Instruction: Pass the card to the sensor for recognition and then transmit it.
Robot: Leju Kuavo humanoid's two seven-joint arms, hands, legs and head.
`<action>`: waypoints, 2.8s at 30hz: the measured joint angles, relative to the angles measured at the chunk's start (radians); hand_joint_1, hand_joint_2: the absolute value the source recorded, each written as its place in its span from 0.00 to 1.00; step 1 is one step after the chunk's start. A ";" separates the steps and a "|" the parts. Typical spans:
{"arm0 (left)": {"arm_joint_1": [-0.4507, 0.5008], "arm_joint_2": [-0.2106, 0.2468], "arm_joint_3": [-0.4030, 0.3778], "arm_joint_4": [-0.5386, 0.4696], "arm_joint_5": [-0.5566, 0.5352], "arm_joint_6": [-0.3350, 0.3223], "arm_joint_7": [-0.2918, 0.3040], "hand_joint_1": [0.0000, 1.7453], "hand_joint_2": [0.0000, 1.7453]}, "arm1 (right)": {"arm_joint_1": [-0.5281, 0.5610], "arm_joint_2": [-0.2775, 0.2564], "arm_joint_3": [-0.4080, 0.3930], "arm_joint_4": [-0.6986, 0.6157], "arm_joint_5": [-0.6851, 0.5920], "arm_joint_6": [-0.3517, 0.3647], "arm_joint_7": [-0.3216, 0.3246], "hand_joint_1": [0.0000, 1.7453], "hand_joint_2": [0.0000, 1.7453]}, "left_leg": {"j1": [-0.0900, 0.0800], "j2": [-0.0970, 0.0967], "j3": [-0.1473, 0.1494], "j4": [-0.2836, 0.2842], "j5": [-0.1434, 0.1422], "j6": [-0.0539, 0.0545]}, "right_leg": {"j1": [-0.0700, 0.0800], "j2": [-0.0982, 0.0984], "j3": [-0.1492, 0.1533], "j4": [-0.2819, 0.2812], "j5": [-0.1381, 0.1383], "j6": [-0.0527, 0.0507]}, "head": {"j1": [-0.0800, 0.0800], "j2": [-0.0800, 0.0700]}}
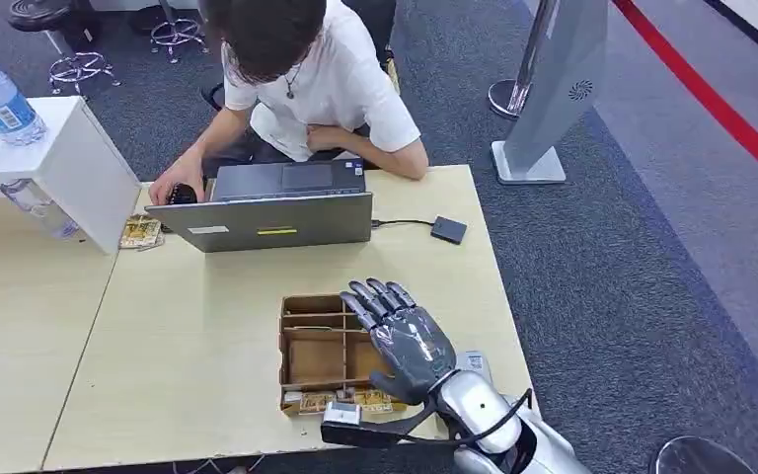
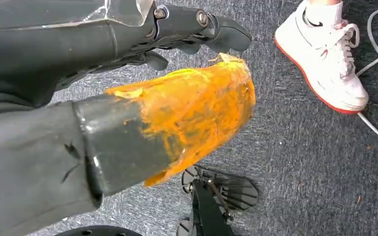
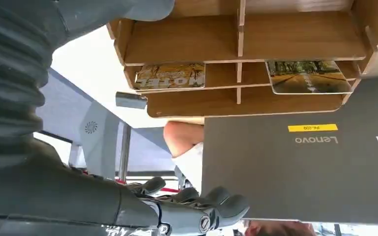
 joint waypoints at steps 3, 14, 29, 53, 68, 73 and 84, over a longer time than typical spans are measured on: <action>0.000 0.000 0.000 0.000 0.000 0.000 0.000 0.00 0.00 | 0.000 0.000 0.000 0.003 0.000 0.000 0.000 0.00 1.00 | 0.000 0.000 0.000 0.000 0.000 0.000 | 0.000 0.000 0.000 0.000 0.000 0.000 | 0.000 0.000; 0.000 0.000 0.000 0.000 0.000 0.000 0.000 0.00 0.00 | -0.001 0.000 0.000 0.004 0.000 0.000 0.000 0.00 1.00 | 0.000 0.000 0.000 0.000 0.000 0.000 | 0.000 0.000 0.000 0.000 0.000 0.000 | 0.000 0.000; 0.000 0.000 0.000 0.000 0.000 0.000 0.000 0.00 0.00 | -0.001 0.000 0.000 0.004 0.000 0.000 0.000 0.00 1.00 | 0.000 0.000 0.000 0.000 0.000 0.000 | 0.000 0.000 0.000 0.000 0.000 0.000 | 0.000 0.000; -0.023 -0.018 0.000 0.000 -0.008 0.105 0.165 0.00 0.00 | -0.021 0.269 -0.099 0.436 -0.184 -0.152 -0.116 0.00 1.00 | 0.001 0.002 0.000 0.000 0.001 -0.001 | 0.002 0.001 0.000 0.000 0.001 -0.001 | 0.000 0.000; -0.023 -0.026 0.000 0.005 -0.005 0.118 0.168 0.00 0.00 | 0.043 0.262 -0.120 0.314 -0.056 -0.254 -0.106 0.00 1.00 | 0.001 0.001 0.000 0.000 0.000 -0.002 | 0.002 0.001 -0.001 0.000 0.000 -0.001 | 0.000 0.000; -0.023 -0.027 0.000 0.005 -0.003 0.122 0.169 0.00 0.00 | 0.057 0.253 -0.121 0.270 -0.003 -0.273 -0.101 0.00 1.00 | 0.001 0.001 0.000 0.000 0.000 -0.002 | 0.002 0.001 -0.001 0.000 0.000 -0.001 | 0.000 0.000; -0.023 -0.028 0.000 0.006 -0.016 0.122 0.172 0.00 0.00 | 0.072 0.230 -0.121 0.218 0.286 -0.295 -0.026 0.00 1.00 | 0.001 0.001 0.000 0.000 0.000 -0.001 | 0.002 0.001 -0.001 0.000 0.000 -0.001 | 0.000 0.000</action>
